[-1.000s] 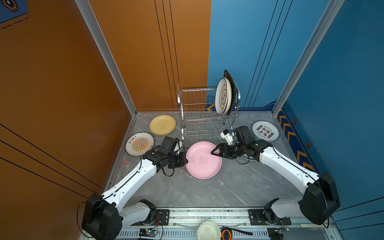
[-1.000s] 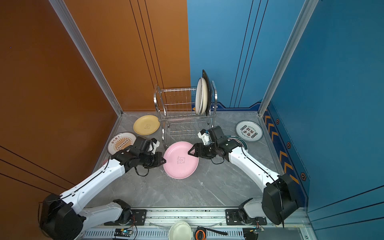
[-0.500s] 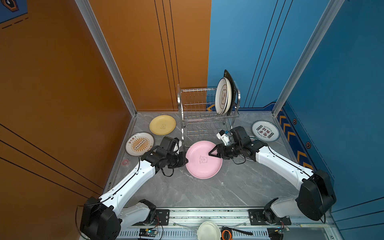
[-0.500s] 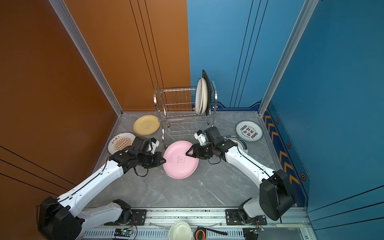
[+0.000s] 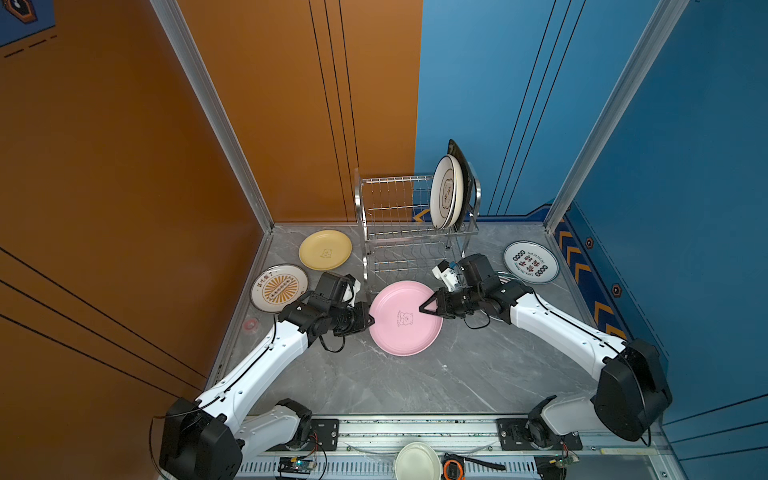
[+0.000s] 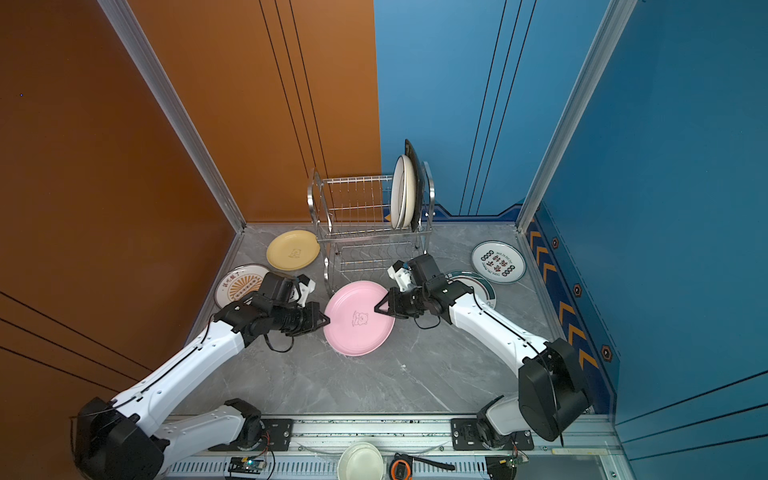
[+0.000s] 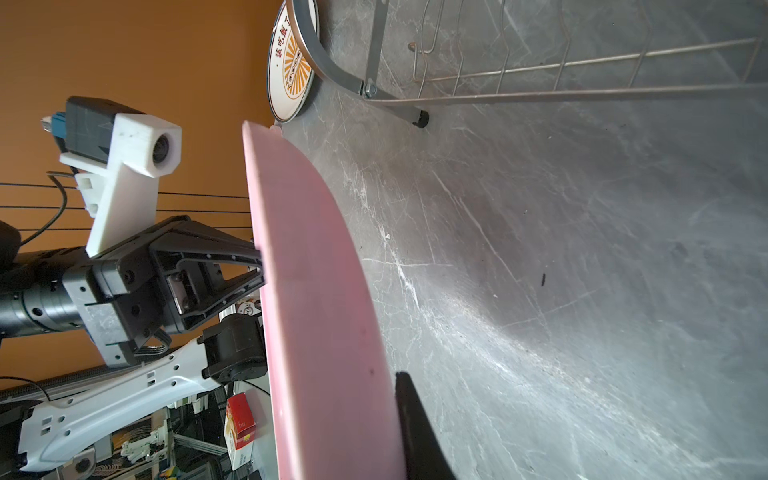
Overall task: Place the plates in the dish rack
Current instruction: 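Tilt the pink plate upright and pinch its rim with the right gripper, then carry the upright pink plate to the rack with the right gripper while the left releases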
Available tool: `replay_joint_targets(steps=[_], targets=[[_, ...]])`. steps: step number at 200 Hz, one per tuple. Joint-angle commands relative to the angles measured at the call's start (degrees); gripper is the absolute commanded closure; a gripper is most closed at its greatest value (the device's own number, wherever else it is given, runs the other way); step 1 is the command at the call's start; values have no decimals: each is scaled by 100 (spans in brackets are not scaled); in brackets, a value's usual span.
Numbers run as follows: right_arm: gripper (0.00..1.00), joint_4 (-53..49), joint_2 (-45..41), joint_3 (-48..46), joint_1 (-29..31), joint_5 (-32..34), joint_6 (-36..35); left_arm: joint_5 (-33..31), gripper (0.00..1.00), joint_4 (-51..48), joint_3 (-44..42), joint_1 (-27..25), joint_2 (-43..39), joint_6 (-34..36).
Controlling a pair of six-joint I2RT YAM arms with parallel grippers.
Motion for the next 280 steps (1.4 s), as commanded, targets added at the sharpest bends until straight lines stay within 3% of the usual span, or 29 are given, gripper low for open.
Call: replay_joint_targets(steps=[1, 39, 76, 102, 169, 227, 265, 269, 280], targets=[[89, 144, -54, -30, 66, -23, 193, 140, 86, 114, 8, 90, -148, 96], [90, -181, -276, 114, 64, 528, 139, 119, 56, 115, -106, 349, -337, 34], [91, -1267, -658, 716, 177, 1775, -226, 8, 38, 115, -181, 637, -493, -14], [92, -1929, -938, 1226, 320, 2633, -339, -34, 32, 111, -184, 785, -480, 12], [92, -2954, -952, 2840, 669, 4031, -414, 126, 28, 388, -249, 918, -309, 85], [93, -3707, -15, 5156, 1144, 5481, -762, 268, 22, 709, -408, 922, -263, 48], [93, -3895, 923, 6637, 1360, 6586, -1151, 307, 15, 920, -562, 927, -316, -49], [93, -3891, 1021, 6760, 1383, 6722, -1189, 307, 10, 934, -567, 929, -314, -58], [93, -3891, 1288, 7113, 1433, 7045, -1323, 308, 8, 988, -603, 931, -346, -86]])
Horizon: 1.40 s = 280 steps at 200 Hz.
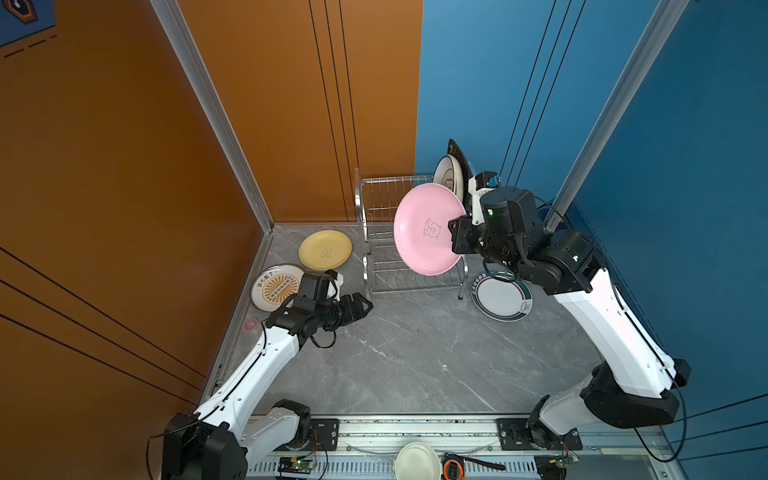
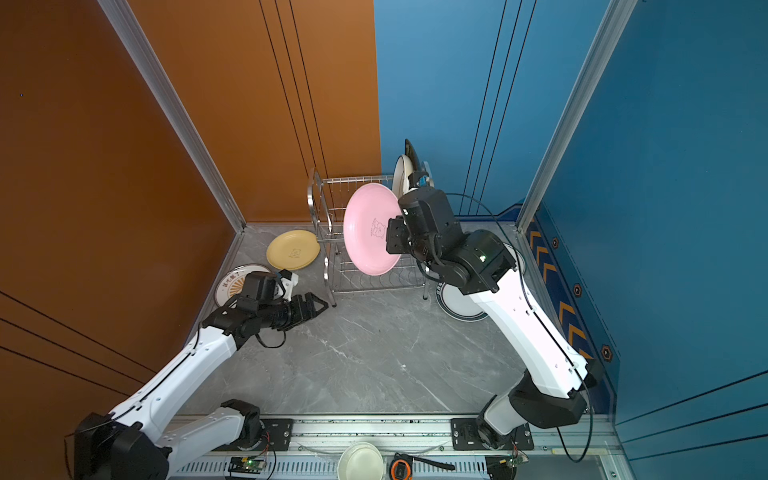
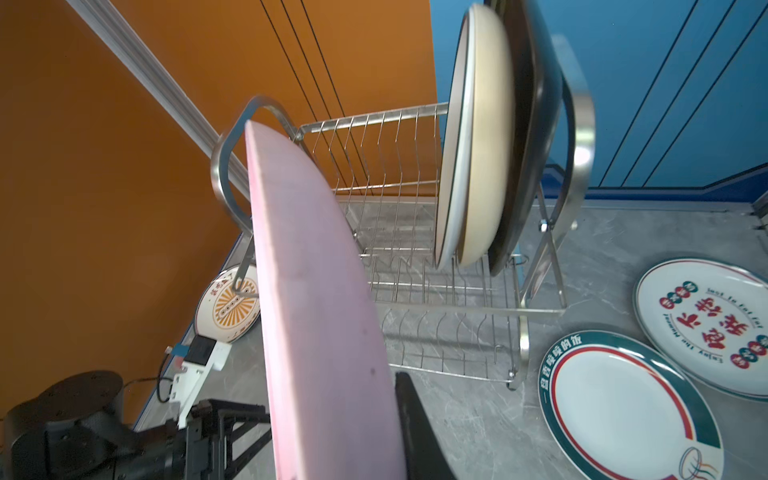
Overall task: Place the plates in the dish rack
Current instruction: 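Carry the upright pink plate to the rack with the right gripper while the left releases, then lower the pink plate into the rack slot beside the white plate with the right gripper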
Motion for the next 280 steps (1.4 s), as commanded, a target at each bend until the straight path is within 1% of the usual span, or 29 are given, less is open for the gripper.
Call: replay_joint_targets(steps=[1, 27, 41, 81, 121, 140, 166, 201, 210, 280], targets=[[93, -205, 498, 689, 117, 1185, -419, 156, 7, 219, -133, 37, -54, -26], [94, 12, 1110, 1471, 280, 2040, -866, 168, 4, 268, -186, 35, -60, -36], [94, 324, 1346, 1675, 364, 2433, -1129, 179, 3, 271, -194, 46, -68, -26], [94, 1380, 1781, 1704, 477, 3319, -1781, 280, 0, 258, -229, 65, -103, 7], [94, 2365, 2185, 1769, 493, 3853, -2582, 381, 2, 258, -325, 140, -161, 43], [94, 2578, 2449, 1990, 447, 4019, -2861, 419, 2, 265, -338, 171, -184, 43], [93, 2972, 2690, 2066, 385, 4125, -3224, 453, 2, 293, -357, 212, -187, 63], [93, 2983, 2835, 2210, 296, 4179, -3277, 506, 2, 404, -381, 285, -130, 41], [93, 2985, 3021, 2206, 273, 4192, -3295, 519, 2, 427, -387, 297, -113, 37], [92, 2950, 3139, 2172, 159, 4228, -3286, 607, 2, 521, -388, 425, 9, 57]])
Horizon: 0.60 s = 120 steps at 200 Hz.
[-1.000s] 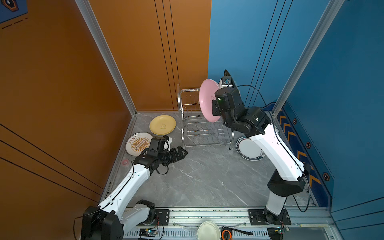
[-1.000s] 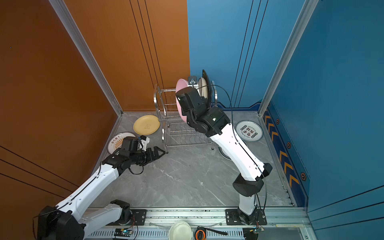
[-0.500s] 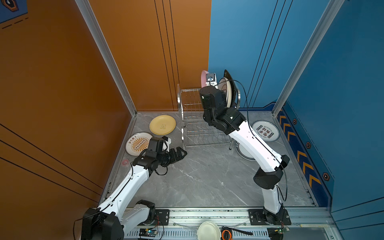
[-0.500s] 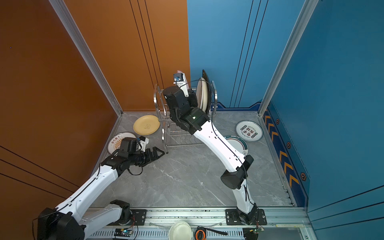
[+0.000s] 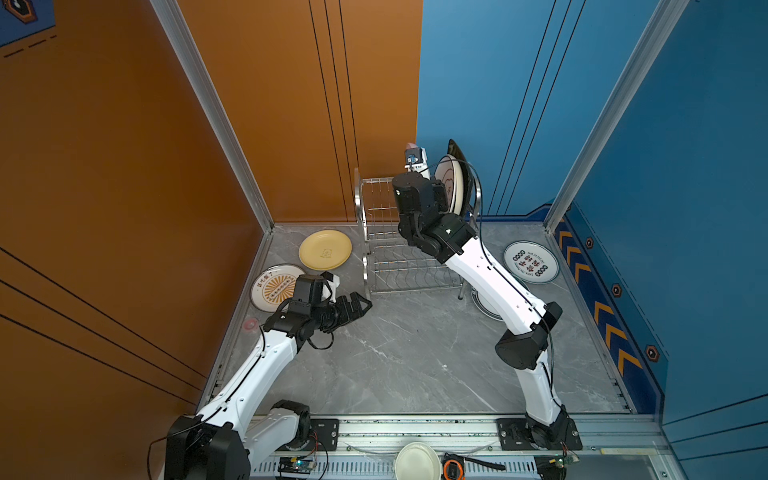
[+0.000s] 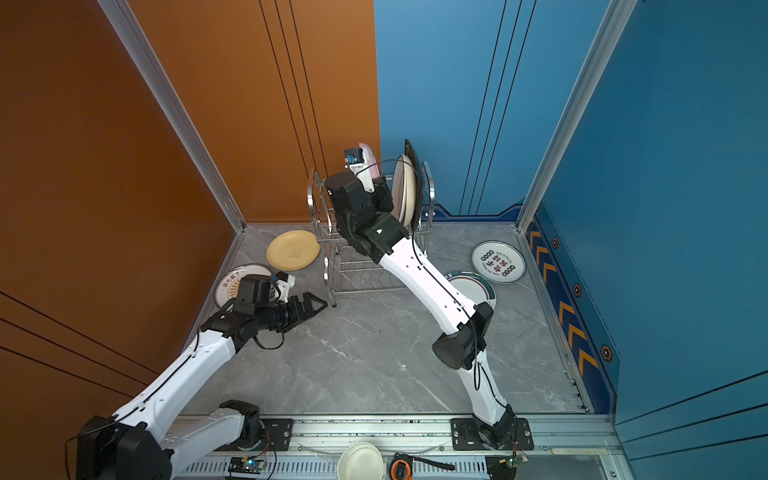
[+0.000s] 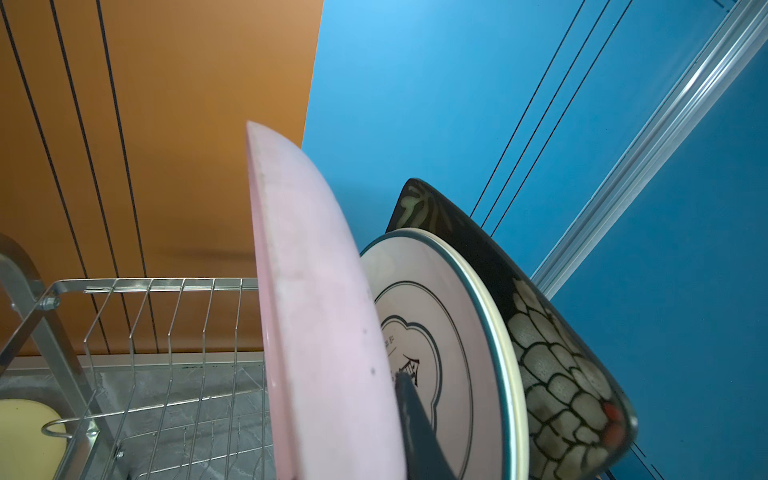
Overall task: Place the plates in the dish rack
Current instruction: 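Lower the pink plate into the rack slot beside the white plate with the right gripper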
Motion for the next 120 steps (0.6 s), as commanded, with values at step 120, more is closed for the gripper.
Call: replay_joint_targets(steps=[120], targets=[[93, 101, -188, -199, -162, 313, 162, 251, 2, 130, -12, 124, 207, 117]])
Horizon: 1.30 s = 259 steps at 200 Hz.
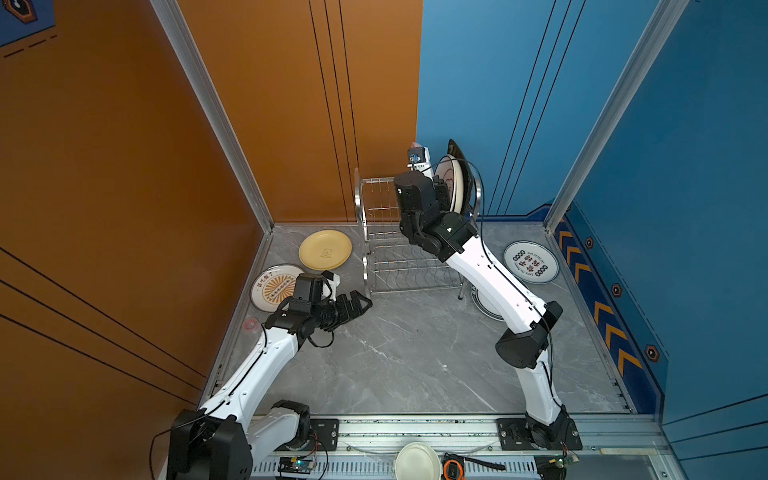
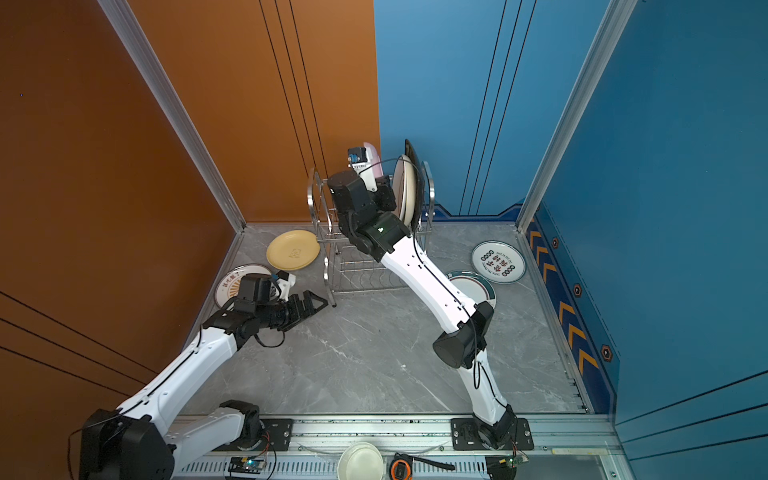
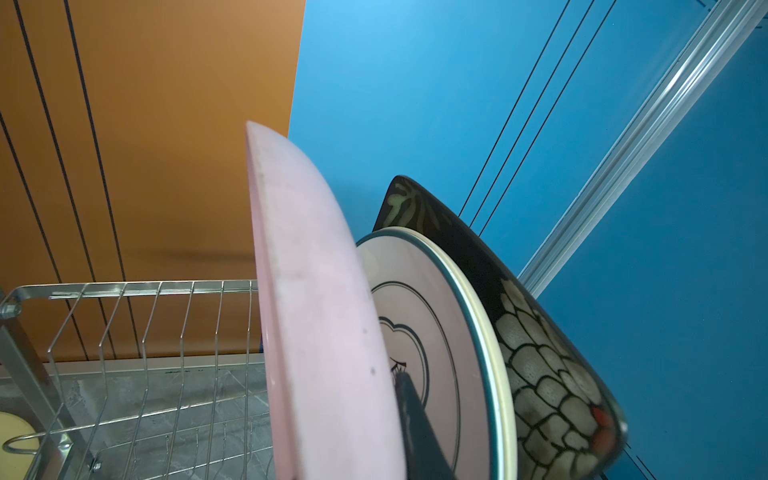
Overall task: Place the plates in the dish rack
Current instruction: 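Lower the pink plate into the rack slot beside the white plate with the right gripper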
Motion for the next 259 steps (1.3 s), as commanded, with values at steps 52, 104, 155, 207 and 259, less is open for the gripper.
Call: replay_joint_targets(steps=[52, 104, 155, 207, 259], targets=[[93, -56, -229, -325, -180, 142, 364, 130, 2, 17, 34, 62, 108, 110], [93, -353, -230, -410, -297, -67, 731, 91, 2, 18, 24, 55, 83, 69], [89, -605, -226, -445, -382, -367, 1024, 36, 2, 12, 17, 59, 32, 2], [75, -702, -227, -445, -341, -412, 1060, 12, 2, 19, 15, 48, 3, -40], [68, -738, -538, -442, -289, -421, 1021, -42, 2, 18, 50, 25, 21, -58]])
